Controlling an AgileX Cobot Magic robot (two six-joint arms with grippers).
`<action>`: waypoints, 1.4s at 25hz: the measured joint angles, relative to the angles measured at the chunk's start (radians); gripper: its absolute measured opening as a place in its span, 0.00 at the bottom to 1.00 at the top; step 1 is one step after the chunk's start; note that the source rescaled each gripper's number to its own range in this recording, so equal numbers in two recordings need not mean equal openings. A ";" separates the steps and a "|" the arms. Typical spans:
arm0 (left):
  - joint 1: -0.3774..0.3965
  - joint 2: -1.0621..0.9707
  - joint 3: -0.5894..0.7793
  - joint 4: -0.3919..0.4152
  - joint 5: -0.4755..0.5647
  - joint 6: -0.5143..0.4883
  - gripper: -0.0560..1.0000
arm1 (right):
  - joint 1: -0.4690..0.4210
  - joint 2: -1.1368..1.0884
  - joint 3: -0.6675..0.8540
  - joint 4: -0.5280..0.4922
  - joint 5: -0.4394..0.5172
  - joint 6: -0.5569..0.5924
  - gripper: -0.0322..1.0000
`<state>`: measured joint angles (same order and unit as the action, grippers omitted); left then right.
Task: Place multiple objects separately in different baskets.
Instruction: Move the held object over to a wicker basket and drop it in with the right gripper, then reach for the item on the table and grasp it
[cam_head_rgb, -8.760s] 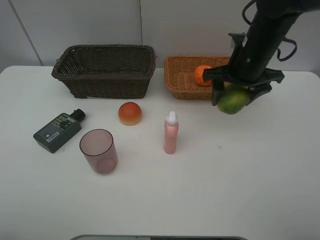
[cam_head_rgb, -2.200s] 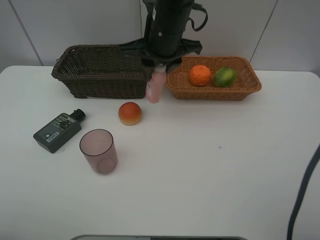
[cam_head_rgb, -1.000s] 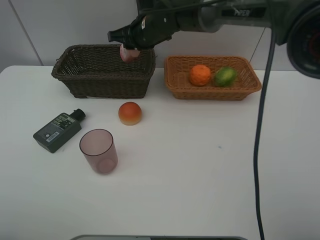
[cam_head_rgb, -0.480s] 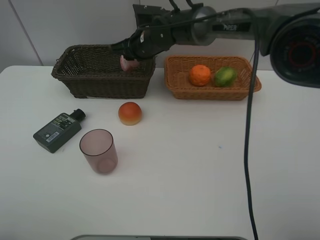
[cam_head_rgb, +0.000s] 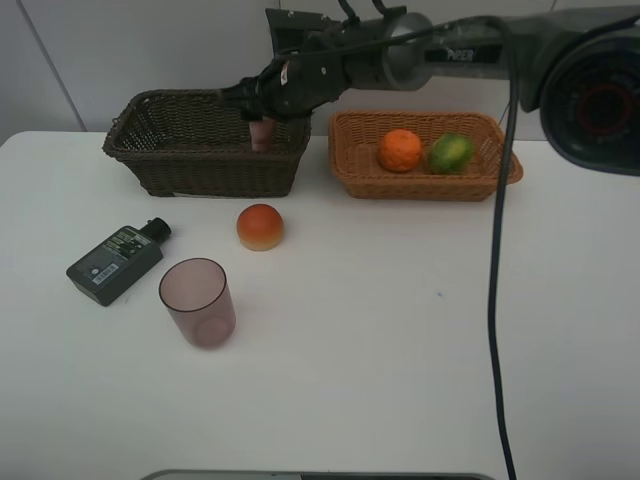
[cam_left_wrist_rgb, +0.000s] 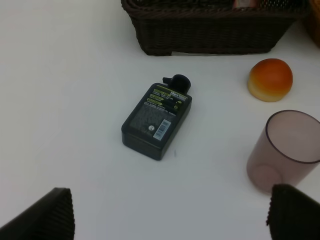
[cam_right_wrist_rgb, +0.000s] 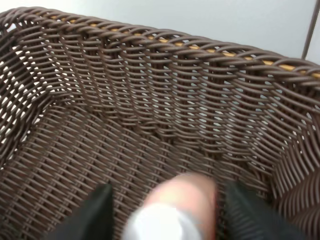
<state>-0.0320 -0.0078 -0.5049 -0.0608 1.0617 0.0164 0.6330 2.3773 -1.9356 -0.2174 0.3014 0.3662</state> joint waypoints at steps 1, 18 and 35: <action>0.000 0.000 0.000 0.000 0.000 0.000 0.99 | 0.000 0.000 0.000 0.000 0.000 0.000 0.46; 0.000 0.000 0.000 0.000 0.000 0.000 0.99 | -0.004 -0.189 0.001 0.045 0.448 0.000 0.76; 0.000 0.000 0.000 0.000 0.000 0.000 0.99 | -0.332 -0.854 0.685 0.102 0.783 -0.031 0.76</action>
<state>-0.0320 -0.0078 -0.5049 -0.0608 1.0617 0.0164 0.3011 1.5231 -1.2501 -0.1158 1.0842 0.3349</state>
